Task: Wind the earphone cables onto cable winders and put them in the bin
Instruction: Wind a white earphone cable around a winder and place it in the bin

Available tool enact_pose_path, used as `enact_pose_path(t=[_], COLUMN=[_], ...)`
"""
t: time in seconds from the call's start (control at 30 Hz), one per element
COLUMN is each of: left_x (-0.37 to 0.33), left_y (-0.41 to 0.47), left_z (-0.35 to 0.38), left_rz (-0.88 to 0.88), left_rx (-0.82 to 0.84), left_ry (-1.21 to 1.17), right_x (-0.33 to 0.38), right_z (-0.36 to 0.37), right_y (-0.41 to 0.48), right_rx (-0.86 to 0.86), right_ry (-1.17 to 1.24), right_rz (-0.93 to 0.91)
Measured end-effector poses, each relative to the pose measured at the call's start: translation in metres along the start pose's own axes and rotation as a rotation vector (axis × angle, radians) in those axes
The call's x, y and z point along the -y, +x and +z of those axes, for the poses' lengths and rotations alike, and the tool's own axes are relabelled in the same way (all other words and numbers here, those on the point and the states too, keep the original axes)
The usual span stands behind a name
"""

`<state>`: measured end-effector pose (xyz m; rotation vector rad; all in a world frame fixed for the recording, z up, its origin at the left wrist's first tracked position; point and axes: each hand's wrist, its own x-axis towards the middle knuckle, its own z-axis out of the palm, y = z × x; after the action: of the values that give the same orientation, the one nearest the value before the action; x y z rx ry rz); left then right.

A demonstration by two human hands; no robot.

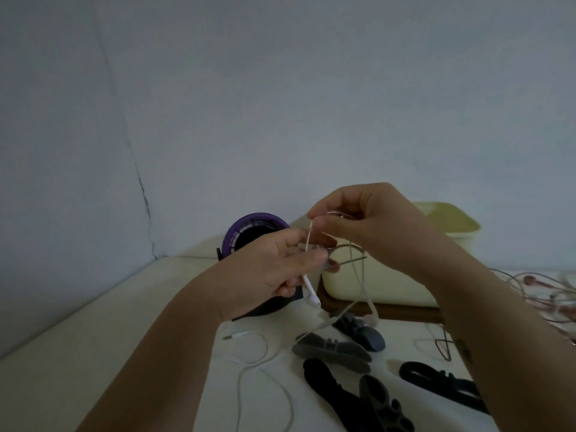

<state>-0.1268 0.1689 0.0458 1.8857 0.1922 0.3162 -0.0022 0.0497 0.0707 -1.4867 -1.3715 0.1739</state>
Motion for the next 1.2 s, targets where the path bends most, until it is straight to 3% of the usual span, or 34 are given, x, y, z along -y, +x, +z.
enact_pose_path(t=[0.13, 0.43, 0.83, 1.0, 1.1, 1.2], left_x=[0.008, 0.015, 0.02, 0.019, 0.023, 0.025], left_y=[0.004, 0.001, 0.001, 0.002, 0.005, 0.006], left_z=[0.007, 0.015, 0.011, 0.004, -0.002, -0.005], left_rz=[0.03, 0.014, -0.028, -0.006, 0.038, 0.106], left_rx=[-0.01, -0.055, -0.087, -0.198, -0.358, -0.512], left_ry=[0.078, 0.115, 0.074, -0.194, -0.306, -0.333], right_x=[-0.004, -0.004, -0.034, -0.051, -0.046, -0.032], right_z=[-0.004, 0.002, 0.004, 0.01, 0.011, 0.014], right_y=[0.0, -0.003, 0.007, 0.004, 0.005, 0.002], right_rx=[-0.041, -0.02, -0.237, -0.184, -0.32, -0.227], right_ry=[-0.057, 0.065, 0.145, 0.124, 0.026, 0.259], right_rz=[-0.028, -0.045, 0.084, 0.231, 0.194, 0.223])
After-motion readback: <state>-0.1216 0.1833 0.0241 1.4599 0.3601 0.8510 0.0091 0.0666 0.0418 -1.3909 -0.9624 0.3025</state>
